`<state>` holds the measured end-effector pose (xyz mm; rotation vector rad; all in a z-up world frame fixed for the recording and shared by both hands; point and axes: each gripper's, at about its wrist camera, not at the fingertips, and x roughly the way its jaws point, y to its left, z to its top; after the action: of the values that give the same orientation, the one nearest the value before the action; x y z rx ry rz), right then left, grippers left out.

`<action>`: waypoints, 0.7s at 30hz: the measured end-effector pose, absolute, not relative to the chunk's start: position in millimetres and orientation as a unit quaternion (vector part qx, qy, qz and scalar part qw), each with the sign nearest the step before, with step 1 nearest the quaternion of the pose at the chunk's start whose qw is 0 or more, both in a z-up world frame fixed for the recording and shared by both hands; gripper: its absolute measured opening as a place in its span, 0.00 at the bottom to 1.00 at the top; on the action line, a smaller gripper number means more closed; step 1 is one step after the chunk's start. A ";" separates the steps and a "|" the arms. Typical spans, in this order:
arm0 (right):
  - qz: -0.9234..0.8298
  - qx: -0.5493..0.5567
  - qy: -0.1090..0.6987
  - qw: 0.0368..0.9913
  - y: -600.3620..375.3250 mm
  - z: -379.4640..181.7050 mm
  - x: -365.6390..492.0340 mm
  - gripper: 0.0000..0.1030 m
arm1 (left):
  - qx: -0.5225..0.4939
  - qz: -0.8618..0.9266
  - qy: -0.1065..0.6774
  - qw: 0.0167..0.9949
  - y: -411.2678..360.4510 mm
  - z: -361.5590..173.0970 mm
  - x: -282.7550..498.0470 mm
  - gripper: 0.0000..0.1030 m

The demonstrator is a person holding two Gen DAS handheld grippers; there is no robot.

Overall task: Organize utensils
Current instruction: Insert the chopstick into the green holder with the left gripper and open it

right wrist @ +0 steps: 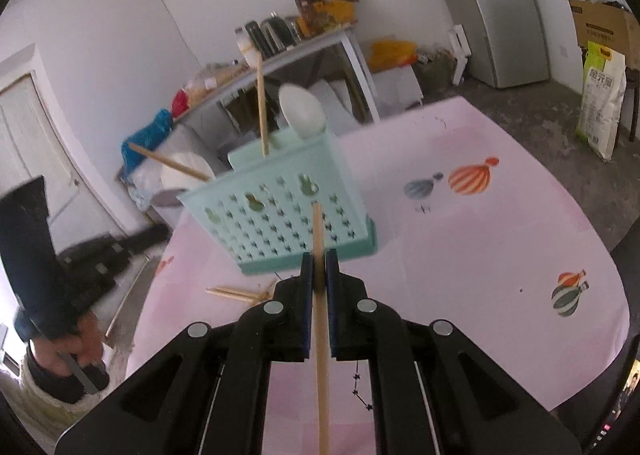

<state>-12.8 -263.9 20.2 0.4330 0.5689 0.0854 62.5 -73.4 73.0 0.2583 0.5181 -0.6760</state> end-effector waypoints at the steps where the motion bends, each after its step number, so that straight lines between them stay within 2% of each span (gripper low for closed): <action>1: 0.043 0.212 0.274 0.937 -263.7 22.4 -13.3 0.06 | 0.119 -0.329 0.242 0.905 -72.6 79.1 62.1 0.00; 4: 0.041 0.211 0.268 0.939 -264.0 25.4 -13.5 0.06 | 0.119 -0.331 0.243 0.904 -71.4 84.9 67.7 0.00; 8: 0.048 0.218 0.272 0.936 -263.4 23.4 -17.0 0.07 | 0.095 -0.365 0.318 0.870 -72.8 61.0 78.0 0.00; 10: 0.049 0.216 0.279 0.934 -262.1 19.2 -16.0 0.07 | 0.092 -0.378 0.371 0.843 -79.3 36.9 82.2 0.04; 12: 0.051 0.216 0.288 0.932 -260.3 14.5 -14.8 0.07 | 0.102 -0.375 0.393 0.833 -85.0 16.9 84.2 0.15; 14: 0.052 0.215 0.293 0.930 -259.3 11.9 -13.8 0.07 | 0.135 -0.354 0.409 0.830 -93.9 -3.9 86.5 0.19; 16: 0.052 0.213 0.297 0.929 -258.4 10.1 -12.6 0.07 | 0.173 -0.327 0.413 0.832 -102.3 -19.8 90.1 0.20; 21: 0.052 0.215 0.302 0.927 -258.5 6.4 -10.2 0.07 | 0.193 -0.314 0.448 0.814 -106.6 -47.2 102.4 0.20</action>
<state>-10.2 -258.5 6.4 0.4400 0.6191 0.1075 102.4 -106.6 -47.2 0.4125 0.9568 -0.6707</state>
